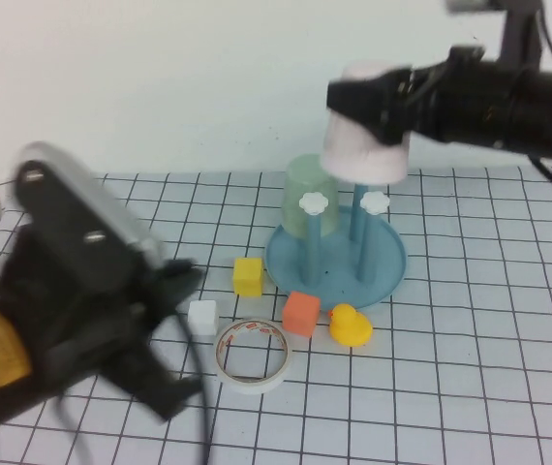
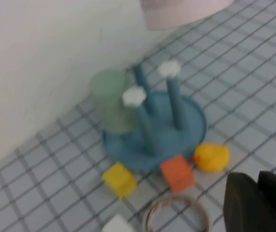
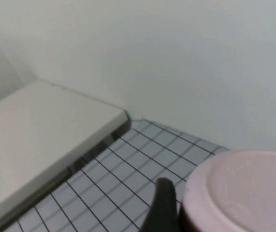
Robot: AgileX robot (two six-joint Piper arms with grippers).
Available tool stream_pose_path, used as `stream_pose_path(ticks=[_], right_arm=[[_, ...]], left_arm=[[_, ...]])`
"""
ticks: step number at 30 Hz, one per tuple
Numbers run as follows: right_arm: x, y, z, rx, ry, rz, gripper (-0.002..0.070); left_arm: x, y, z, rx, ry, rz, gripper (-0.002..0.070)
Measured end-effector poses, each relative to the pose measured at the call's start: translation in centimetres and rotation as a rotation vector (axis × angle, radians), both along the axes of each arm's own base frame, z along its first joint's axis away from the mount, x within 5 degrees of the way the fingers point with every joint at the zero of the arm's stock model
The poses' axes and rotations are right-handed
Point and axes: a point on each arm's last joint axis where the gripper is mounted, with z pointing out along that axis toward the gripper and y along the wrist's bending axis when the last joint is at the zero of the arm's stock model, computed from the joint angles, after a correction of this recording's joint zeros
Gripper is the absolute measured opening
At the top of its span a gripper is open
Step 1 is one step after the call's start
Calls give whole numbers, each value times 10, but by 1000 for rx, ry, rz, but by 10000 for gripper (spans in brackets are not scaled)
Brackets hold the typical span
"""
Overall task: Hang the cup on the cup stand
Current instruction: Place the cup on the cup holder
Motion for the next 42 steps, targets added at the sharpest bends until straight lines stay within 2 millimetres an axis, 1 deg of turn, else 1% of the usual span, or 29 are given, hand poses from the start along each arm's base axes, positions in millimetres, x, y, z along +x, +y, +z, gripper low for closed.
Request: stream_pose_path(ticks=[4, 6, 8, 10, 13, 17, 20, 24, 30, 42], right_arm=[[16, 5, -32, -78, 14, 17, 580], [25, 8, -43, -90, 30, 18, 580], [32, 12, -50, -96, 36, 23, 580], [39, 16, -53, -99, 32, 26, 580], [49, 22, -57, -99, 23, 30, 580], [63, 26, -61, -98, 8, 30, 580], [71, 30, -67, -121, -19, 43, 580], [74, 35, -78, -152, -57, 102, 580], [73, 44, -91, -209, -106, 157, 580], [76, 45, -92, -240, -146, 162, 580]], left_arm=[[-21, 32, 6, 25, 27, 78, 6], [-35, 48, 7, 10, 3, 114, 3], [-50, 63, 4, -15, -19, 152, 1], [-64, 75, -1, -42, -33, 186, 0], [-82, 88, -15, -68, -34, 224, 0], [-102, 99, -28, -102, -58, 239, 0], [-112, 104, -29, -132, -93, 240, 0], [-119, 108, -28, -149, -123, 242, 0], [-120, 109, -29, -142, -115, 244, 0], [-120, 109, -29, -127, -122, 249, 0]])
